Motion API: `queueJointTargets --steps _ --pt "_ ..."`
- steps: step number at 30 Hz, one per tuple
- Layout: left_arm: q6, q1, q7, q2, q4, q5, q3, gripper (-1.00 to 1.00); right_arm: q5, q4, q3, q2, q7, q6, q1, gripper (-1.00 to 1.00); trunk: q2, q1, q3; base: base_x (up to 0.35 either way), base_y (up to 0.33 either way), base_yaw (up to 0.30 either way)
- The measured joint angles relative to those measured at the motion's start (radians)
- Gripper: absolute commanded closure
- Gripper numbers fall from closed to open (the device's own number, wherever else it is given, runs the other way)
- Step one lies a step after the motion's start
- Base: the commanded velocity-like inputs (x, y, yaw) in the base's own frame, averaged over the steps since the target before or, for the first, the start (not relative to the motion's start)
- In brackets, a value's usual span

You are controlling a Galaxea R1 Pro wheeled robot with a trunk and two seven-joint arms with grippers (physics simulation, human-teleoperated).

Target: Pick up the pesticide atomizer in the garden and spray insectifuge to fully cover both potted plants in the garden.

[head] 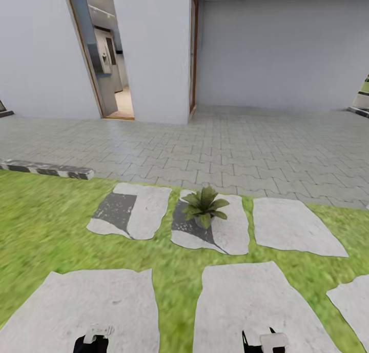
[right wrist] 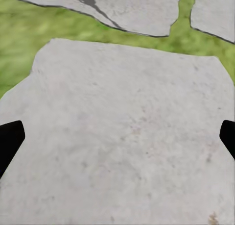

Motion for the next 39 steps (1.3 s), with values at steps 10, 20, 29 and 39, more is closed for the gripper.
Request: queueJointTargets --steps 10,20,29,39 --pt "0.000 0.000 0.001 0.000 0.000 0.000 0.000 1.00 0.000 0.001 0.000 0.000 0.002 0.000 0.000 -1.00 0.000 0.000 0.000 0.341 0.088 -0.025" --pt "0.000 0.000 0.001 0.000 0.000 0.000 0.000 1.00 0.000 0.001 0.000 0.000 0.003 0.000 0.000 -1.00 0.000 0.000 0.000 0.341 0.088 -0.070" --pt "0.000 0.000 0.001 0.000 0.000 0.000 0.000 1.00 0.000 0.001 0.000 0.000 0.003 0.000 0.000 -1.00 0.000 0.000 0.000 0.341 0.088 0.000" --pt "0.000 0.000 0.000 0.000 0.000 0.000 0.000 1.00 0.000 0.001 0.000 0.001 0.002 0.000 0.000 -1.00 0.000 0.000 0.000 0.341 0.088 -0.021"
